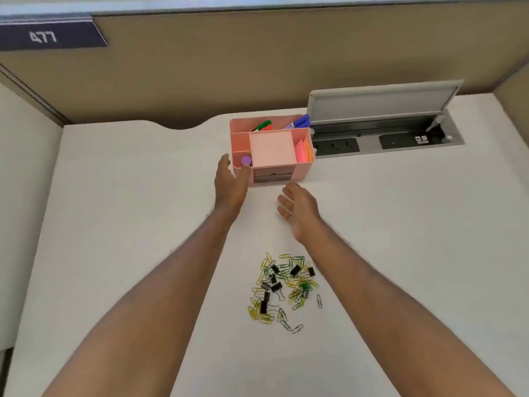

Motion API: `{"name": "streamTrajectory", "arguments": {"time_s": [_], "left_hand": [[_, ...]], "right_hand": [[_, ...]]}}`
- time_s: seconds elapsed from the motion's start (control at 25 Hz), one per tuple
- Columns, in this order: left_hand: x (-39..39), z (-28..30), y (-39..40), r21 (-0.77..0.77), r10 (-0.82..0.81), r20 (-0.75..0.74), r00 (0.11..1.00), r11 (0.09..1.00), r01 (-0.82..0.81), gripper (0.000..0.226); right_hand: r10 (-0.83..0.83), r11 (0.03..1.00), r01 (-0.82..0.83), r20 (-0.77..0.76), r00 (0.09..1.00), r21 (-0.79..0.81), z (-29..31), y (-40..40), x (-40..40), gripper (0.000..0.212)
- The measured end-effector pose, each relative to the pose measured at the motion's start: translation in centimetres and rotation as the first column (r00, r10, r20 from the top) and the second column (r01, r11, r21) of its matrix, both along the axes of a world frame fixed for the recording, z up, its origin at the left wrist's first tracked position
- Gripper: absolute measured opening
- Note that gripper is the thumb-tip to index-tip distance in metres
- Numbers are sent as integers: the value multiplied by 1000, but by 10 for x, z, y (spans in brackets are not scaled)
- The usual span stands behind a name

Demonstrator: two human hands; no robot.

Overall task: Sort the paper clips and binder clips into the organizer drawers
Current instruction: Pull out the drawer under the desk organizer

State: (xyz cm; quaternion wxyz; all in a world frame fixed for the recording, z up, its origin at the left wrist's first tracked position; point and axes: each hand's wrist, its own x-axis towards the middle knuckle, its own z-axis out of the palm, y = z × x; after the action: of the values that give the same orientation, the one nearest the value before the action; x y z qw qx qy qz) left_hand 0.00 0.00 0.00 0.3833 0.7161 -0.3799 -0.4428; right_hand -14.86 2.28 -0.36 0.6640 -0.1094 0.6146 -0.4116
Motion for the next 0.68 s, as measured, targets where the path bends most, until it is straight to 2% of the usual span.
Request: {"name": "streamTrajectory", "arguments": {"time_s": [0.16,0.28,0.52,0.68], "left_hand": [[-2,-13,-3,-3,13,-177,984,1000,-14,54],[-3,-17,-3,-42,48,-282,958,997,-62,47],[0,-15,-2,-32,93,-339,936,993,-110,47],[0,-21,-3,-48,80,-340,937,994,-102,53]], "right_hand": [[-39,999,33,188,981,36,-3,-21,14,29],[-73,997,67,249,966,32,0,-30,18,36],[-119,993,109,298,947,51,6,-34,21,46],[-115,993,106,279,953,47,5,-32,22,43]]}}
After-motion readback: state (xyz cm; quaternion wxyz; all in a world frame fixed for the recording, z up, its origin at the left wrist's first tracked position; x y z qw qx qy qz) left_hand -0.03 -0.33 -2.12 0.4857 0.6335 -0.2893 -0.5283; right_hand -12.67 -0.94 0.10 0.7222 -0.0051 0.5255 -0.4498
